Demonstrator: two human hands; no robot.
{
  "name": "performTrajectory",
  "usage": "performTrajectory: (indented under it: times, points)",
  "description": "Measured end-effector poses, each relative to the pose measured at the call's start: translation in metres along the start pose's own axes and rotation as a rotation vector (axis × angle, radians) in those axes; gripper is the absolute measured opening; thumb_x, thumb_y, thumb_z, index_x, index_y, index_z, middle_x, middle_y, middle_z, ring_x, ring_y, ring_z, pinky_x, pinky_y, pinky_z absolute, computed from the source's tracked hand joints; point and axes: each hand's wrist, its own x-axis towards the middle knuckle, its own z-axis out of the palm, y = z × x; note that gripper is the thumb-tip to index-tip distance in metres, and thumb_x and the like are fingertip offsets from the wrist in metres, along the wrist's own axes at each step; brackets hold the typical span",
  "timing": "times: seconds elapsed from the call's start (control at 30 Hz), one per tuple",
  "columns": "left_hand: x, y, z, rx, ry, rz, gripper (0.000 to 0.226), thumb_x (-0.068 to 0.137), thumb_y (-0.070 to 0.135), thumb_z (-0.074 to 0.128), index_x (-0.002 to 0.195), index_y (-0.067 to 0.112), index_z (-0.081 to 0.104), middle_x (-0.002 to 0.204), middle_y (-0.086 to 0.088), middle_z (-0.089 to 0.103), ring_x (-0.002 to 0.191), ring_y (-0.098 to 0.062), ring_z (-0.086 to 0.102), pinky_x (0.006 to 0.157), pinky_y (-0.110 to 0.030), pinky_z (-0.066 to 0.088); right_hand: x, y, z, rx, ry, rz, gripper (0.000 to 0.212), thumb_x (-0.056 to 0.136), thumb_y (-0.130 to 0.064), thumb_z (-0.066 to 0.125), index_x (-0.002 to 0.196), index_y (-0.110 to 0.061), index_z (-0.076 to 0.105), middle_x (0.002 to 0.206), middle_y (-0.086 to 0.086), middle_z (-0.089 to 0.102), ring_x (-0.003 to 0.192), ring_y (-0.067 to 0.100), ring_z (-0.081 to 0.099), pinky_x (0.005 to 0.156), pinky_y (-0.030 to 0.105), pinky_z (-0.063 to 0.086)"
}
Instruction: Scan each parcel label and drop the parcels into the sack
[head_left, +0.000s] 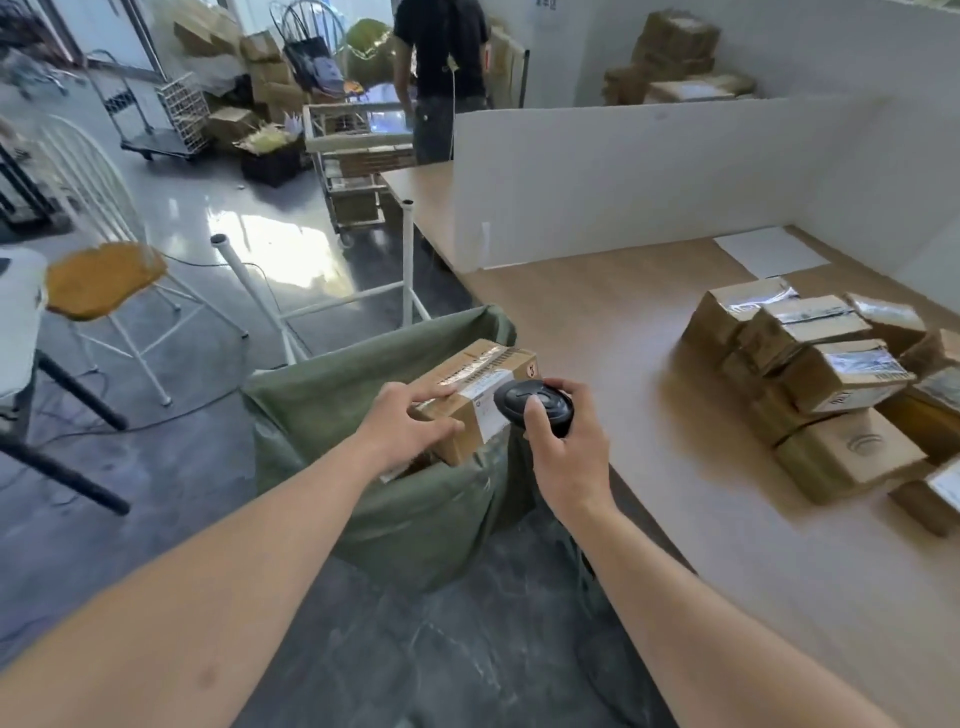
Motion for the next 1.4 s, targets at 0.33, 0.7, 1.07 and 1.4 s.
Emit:
performTrajectory:
  times: [0.33, 0.7, 1.07, 1.4]
  points:
    - [0.027, -0.095, -0.049, 0.034, 0.014, -0.209, 0.050, 0.069, 0.055, 0.089, 0.114, 0.061, 0.070, 0.131, -0.002, 0.049, 0.113, -0.017, 0.055, 0.110, -0.031, 0.044, 0.025, 0.007, 0.098, -0.028, -0.144, 0.136, 0.027, 0.105, -0.043, 0.065, 0.131, -0.040, 0.057, 0.112, -0.015, 0.072, 0.096, 0.004, 0.071, 0.077, 0.020, 0.058]
    - [0.075, -0.166, -0.017, 0.200, -0.061, -0.439, 0.067, 0.079, 0.041, 0.088, 0.140, 0.046, 0.062, 0.161, -0.009, 0.022, 0.144, -0.034, 0.040, 0.123, -0.037, 0.033, 0.099, 0.077, 0.161, -0.064, -0.256, 0.283, 0.022, 0.103, -0.047, 0.064, 0.124, -0.048, 0.057, 0.105, -0.016, 0.073, 0.095, 0.007, 0.071, 0.091, 0.044, 0.062]
    - [0.114, -0.213, 0.010, 0.523, -0.181, -0.292, 0.069, 0.092, 0.011, 0.070, 0.153, 0.036, 0.052, 0.171, 0.001, 0.025, 0.154, -0.039, 0.028, 0.125, -0.046, 0.032, 0.115, 0.110, 0.191, -0.122, -0.284, 0.394, 0.023, 0.105, -0.042, 0.065, 0.127, -0.044, 0.057, 0.105, -0.017, 0.072, 0.092, -0.004, 0.068, 0.089, 0.038, 0.061]
    - [0.137, -0.218, 0.022, 0.646, -0.459, -0.187, 0.072, 0.104, 0.021, 0.053, 0.166, 0.038, 0.019, 0.176, 0.006, 0.006, 0.161, -0.026, 0.012, 0.127, -0.046, 0.028, 0.096, 0.116, 0.213, -0.166, -0.202, 0.452, 0.022, 0.103, -0.045, 0.066, 0.123, -0.049, 0.057, 0.098, -0.028, 0.071, 0.096, -0.002, 0.069, 0.095, 0.043, 0.060]
